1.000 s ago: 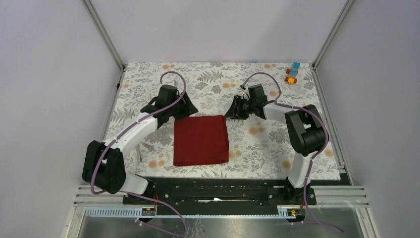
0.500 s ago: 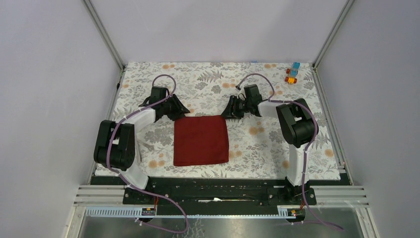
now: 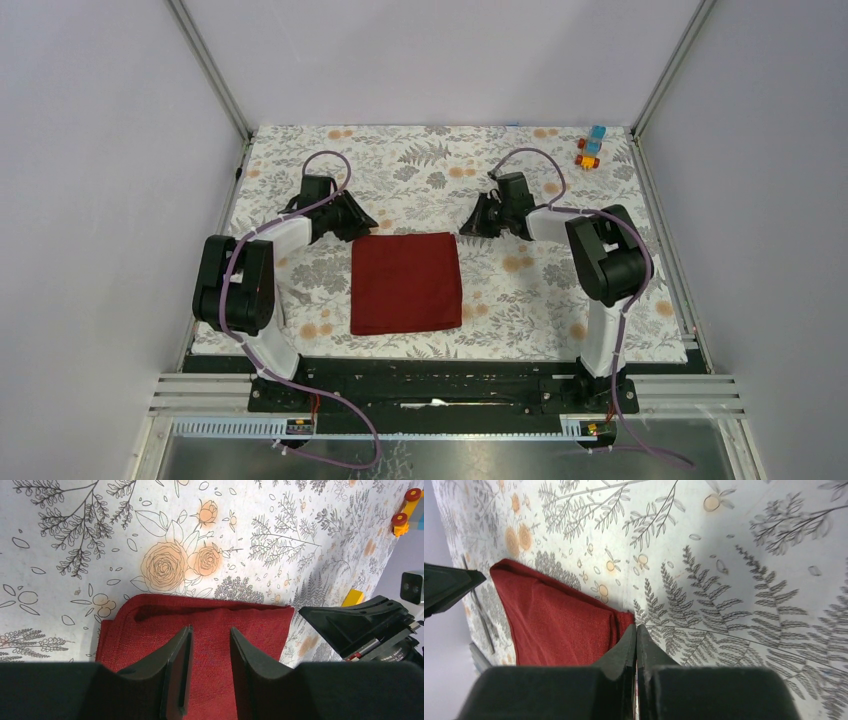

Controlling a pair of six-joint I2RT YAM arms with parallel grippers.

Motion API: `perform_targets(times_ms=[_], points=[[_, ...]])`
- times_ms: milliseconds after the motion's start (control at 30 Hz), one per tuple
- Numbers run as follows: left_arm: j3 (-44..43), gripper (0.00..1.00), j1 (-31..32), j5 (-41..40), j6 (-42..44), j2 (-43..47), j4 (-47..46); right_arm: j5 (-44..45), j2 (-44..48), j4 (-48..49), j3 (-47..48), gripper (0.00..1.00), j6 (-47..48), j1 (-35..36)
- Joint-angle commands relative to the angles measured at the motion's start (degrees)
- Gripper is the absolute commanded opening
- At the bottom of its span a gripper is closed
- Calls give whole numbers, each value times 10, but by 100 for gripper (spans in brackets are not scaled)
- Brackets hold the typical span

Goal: Fold the napkin into a case and place the utensils inside
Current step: Smooth out the lower triangle-folded napkin at the center of the board.

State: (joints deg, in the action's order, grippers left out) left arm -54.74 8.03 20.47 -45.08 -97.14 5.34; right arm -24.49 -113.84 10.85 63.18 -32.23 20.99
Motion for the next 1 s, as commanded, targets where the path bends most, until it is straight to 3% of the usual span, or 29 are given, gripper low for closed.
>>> perform_targets(times_ms=[0, 100, 200, 267, 367, 467, 667, 800, 867, 967], points=[[-8, 36, -5, 10, 0, -3, -35, 51, 42, 17, -10, 0, 6, -1], [-1, 36, -7, 10, 1, 1, -39, -2, 44, 42, -15, 4, 4, -3], [-1, 36, -9, 6, 7, 5, -33, -57, 26, 43, 1, 33, -9, -3], [-3, 36, -12, 8, 9, 3, -29, -77, 12, 53, 5, 46, -17, -1], [-3, 40, -13, 9, 10, -1, -28, -89, -8, 56, 16, 51, -13, 5], [-4, 41, -14, 9, 13, -4, -25, -87, -24, 47, 32, 51, -10, 12], [-3, 41, -15, 3, 21, -1, -18, -75, -50, 33, 55, 37, -3, 20], [-1, 40, -18, -3, 23, -8, -17, -56, -56, 23, 62, 35, -5, 20], [-1, 39, -20, -12, 23, -15, -17, -31, -44, 17, 55, 25, -5, 20], [-5, 37, -24, -25, 21, -34, -16, -7, -20, 11, 40, 18, -5, 15]])
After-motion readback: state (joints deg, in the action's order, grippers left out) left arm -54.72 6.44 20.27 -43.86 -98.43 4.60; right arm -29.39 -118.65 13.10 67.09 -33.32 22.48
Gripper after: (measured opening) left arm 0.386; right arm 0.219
